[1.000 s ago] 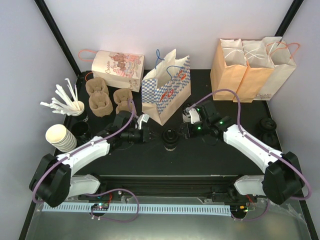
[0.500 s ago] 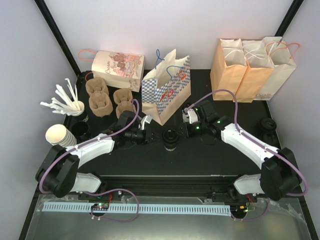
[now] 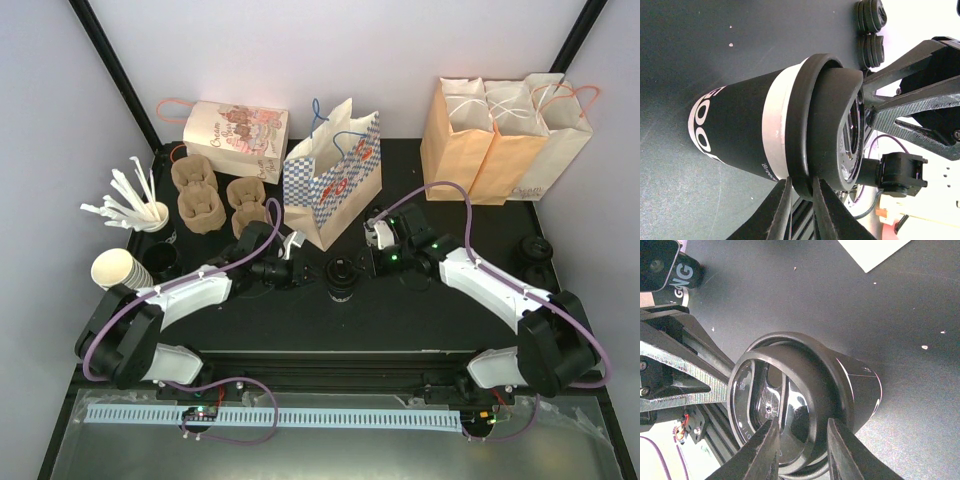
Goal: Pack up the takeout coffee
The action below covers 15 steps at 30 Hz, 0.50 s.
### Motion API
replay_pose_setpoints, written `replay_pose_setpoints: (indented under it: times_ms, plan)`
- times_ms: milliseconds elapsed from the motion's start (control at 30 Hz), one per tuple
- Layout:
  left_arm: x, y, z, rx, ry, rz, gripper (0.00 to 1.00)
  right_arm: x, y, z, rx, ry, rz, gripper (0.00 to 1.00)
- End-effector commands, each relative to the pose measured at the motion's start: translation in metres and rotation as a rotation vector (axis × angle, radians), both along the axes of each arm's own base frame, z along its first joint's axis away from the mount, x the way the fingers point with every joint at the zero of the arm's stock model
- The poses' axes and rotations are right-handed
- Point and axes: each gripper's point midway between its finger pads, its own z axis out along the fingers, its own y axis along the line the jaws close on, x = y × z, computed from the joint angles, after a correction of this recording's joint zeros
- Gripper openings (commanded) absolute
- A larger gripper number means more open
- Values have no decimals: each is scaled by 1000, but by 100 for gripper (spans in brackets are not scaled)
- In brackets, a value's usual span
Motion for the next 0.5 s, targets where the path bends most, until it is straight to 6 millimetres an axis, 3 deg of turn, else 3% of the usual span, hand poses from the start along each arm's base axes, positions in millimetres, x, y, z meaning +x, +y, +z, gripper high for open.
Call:
replay_pose_setpoints:
  times_ms: [0, 200, 467]
  plan:
    - [7, -1, 3, 39, -36, 2, 15, -3, -3, -7, -12, 21, 8, 30]
    - [7, 1, 6, 43, -44, 7, 19, -2, -1, -2, -13, 17, 12, 34]
    - [7, 10, 41, 53, -152, 33, 34, 5, -11, 37, -6, -101, -37, 38]
